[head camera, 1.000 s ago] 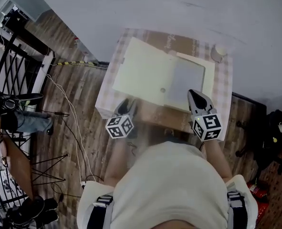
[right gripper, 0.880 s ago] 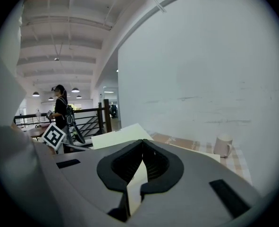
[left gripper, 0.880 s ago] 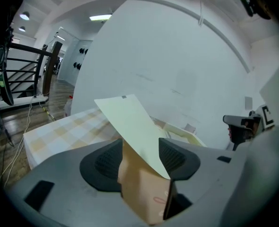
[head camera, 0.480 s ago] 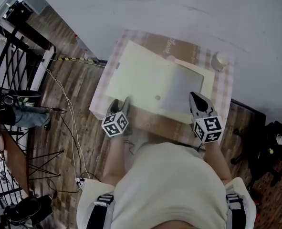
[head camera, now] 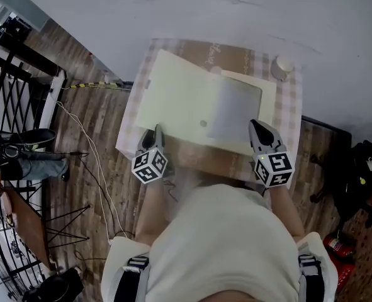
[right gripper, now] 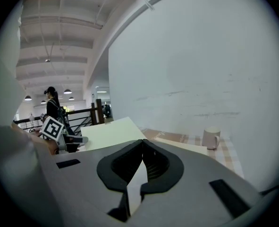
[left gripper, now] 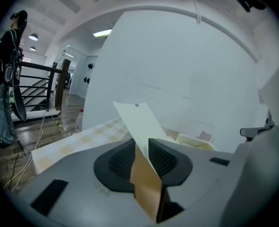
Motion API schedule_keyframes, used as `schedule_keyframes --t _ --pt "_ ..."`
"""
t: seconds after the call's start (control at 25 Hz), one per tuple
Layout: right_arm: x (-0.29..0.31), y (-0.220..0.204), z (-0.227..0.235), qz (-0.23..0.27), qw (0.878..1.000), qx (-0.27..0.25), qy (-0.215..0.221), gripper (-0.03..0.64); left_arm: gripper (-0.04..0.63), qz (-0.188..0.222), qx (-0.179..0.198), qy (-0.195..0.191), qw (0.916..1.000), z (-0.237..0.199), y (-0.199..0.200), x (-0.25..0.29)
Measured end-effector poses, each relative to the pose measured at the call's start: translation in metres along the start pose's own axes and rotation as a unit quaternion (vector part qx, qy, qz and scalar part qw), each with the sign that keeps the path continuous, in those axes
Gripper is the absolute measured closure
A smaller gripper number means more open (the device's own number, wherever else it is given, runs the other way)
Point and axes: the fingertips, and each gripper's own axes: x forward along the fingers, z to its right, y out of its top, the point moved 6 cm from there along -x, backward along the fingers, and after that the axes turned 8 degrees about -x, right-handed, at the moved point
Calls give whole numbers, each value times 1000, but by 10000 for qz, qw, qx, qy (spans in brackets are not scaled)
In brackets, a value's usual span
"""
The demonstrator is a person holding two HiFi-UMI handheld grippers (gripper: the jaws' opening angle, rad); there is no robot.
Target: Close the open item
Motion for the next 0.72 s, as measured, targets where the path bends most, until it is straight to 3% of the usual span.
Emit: schedule_keyframes --t 0.36,0.72 --pt "-29 -10 2 -51 9990 97 -434 617 548 301 637 -843 9939 62 20 -15" --pt "-55 -15 3 -62 9965 179 -818 617 548 256 733 -1618 9838 112 21 -23"
